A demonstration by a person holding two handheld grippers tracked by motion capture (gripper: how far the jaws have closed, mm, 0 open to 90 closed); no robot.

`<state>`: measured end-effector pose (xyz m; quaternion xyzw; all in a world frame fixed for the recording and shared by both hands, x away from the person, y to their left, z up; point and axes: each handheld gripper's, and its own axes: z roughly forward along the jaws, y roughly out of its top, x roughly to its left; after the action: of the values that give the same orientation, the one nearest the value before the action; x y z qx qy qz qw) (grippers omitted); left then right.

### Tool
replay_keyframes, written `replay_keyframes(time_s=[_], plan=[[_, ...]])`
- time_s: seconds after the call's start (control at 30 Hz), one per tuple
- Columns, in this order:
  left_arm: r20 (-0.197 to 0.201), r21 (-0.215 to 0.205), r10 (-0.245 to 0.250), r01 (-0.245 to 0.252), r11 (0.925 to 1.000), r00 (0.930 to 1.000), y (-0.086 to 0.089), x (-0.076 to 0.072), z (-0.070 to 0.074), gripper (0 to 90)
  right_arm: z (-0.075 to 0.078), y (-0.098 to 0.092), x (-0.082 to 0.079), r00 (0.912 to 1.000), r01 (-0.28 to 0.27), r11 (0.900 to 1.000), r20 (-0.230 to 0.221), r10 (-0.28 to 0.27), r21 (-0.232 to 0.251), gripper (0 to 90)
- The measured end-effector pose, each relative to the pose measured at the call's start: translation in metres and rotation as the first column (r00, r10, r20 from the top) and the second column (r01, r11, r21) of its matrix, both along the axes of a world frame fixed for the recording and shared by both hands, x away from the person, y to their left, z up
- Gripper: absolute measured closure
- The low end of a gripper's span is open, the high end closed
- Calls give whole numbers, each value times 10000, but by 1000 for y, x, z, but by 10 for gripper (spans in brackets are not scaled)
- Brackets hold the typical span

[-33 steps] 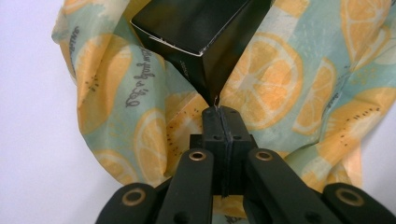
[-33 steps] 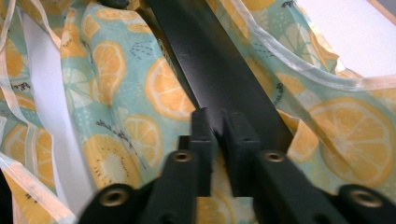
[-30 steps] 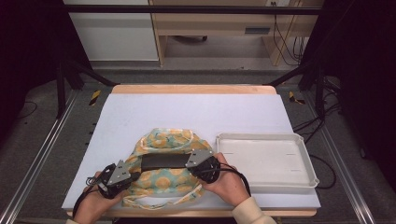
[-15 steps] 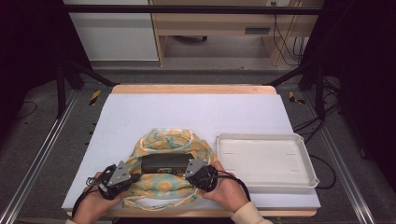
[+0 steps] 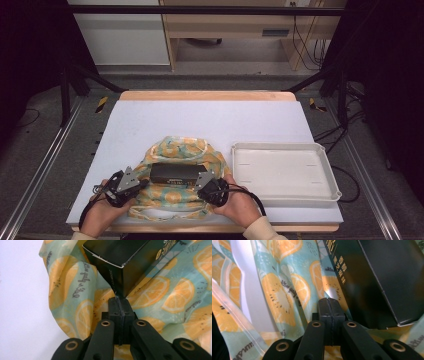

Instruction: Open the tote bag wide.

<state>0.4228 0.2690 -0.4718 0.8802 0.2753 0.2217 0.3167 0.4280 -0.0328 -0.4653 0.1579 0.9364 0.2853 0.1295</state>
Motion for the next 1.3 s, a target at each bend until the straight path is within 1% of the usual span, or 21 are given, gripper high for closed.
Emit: replay_keyframes(time_s=[0.1, 0.13, 0.17, 0.2, 0.3, 0.33, 0.37, 0.43, 0.53, 0.6, 0.63, 0.67, 0.7, 0.93, 1.03, 1.07, 1.13, 1.17, 1.2, 1.23, 1.3], plan=[[-4, 86, -69, 69, 9999, 10000, 1, -3, 1, 900, 3, -4, 1, 10000, 87, 9994, -5, -87, 342, 900], [22, -66, -18, 19, 10000, 10000, 1, -3, 1, 900, 6, -8, 1, 9998, 221, 9982, 4, -222, 565, 900], [7, 89, -97, 97, 9999, 10000, 3, -3, 3, 900, 8, -11, 1, 9996, 256, 9979, 59, -260, 588, 900], [26, -112, -11, 11, 9999, 10000, 2, -4, 2, 900, 8, -11, 1, 9996, 256, 9979, 59, -260, 588, 900], [21, 20, -5, 5, 10000, 10000, 3, -3, 3, 900, 10, -21, 1, 9984, 559, 9969, 35, -562, 550, 900], [54, -72, 59, -59, 10000, 10000, 3, -3, 2, 900, 9, -25, 3, 9967, 809, 9959, 18, -810, 404, 900], [26, 73, 16, -16, 10000, 10000, 3, -3, 3, 900, 9, -25, 3, 9967, 809, 9959, 18, -810, 404, 900], [74, -114, 133, -132, 9998, 9999, 2, -2, 1, 900, 6, -28, 6, 9953, 968, 9948, -17, -968, 304, 900], [34, -133, 126, -126, 9998, 9999, 2, -2, 0, 900, 3, -29, 7, 9941, 1087, 9940, -19, -1087, 100, 900], [35, 10, 36, -36, 10000, 10000, 3, -2, 1, 900, 2, -29, 9, 9937, 1123, 9933, -61, -1122, 261, 900], [24, -174, 77, -76, 9998, 10000, 2, -3, 1, 900, 3, -30, 8, 9931, 1174, 9925, -77, -1172, 342, 900], [26, -96, 34, -34, 9999, 10000, 3, -4, 1, 900, 5, -31, 8, 9938, 1114, 9923, -48, -1113, 532, 900], [29, -174, 57, -57, 9998, 10000, 2, -4, 1, 900, 11, -34, 7, 9940, 1084, 9894, 18, -1091, 964, 900], [-14, -304, 9, -9, 9995, 10000, 1, -5, 1, 900, 28, -42, 6, 9923, 1173, 9823, 211, -1217, 1460, 900], [15, -284, -3, 3, 9996, 10000, 0, -5, 1, 900, 36, -45, 7, 9904, 1289, 9755, 259, -1356, 1782, 900], [11, -282, -7, 8, 9996, 10000, 0, -5, 1, 900, 41, -47, 9, 9878, 1397, 9708, 411, -1503, 1949, 900], [-1, -299, -21, 21, 9996, 10000, 0, -5, 1, 900, 43, -47, 10, 9858, 1470, 9680, 505, -1603, 2032, 900], [17, -197, -67, 67, 9998, 10000, 0, -5, 2, 900, 46, -47, 12, 9825, 1605, 9652, 601, -1762, 2066, 900], [25, -212, -67, 67, 9998, 10000, 0, -5, 2, 900, 49, -45, 18, 9751, 1865, 9585, 789, -2075, 2155, 900], [29, -207, -71, 71, 9998, 10000, 0, -5, 2, 900, 49, -45, 18, 9751, 1865, 9585, 789, -2075, 2155, 900], [29, -209, -85, 86, 9997, 10000, -1, -6, 2, 900, 51, -43, 25, 9665, 2172, 9516, 887, -2408, 2175, 900]])
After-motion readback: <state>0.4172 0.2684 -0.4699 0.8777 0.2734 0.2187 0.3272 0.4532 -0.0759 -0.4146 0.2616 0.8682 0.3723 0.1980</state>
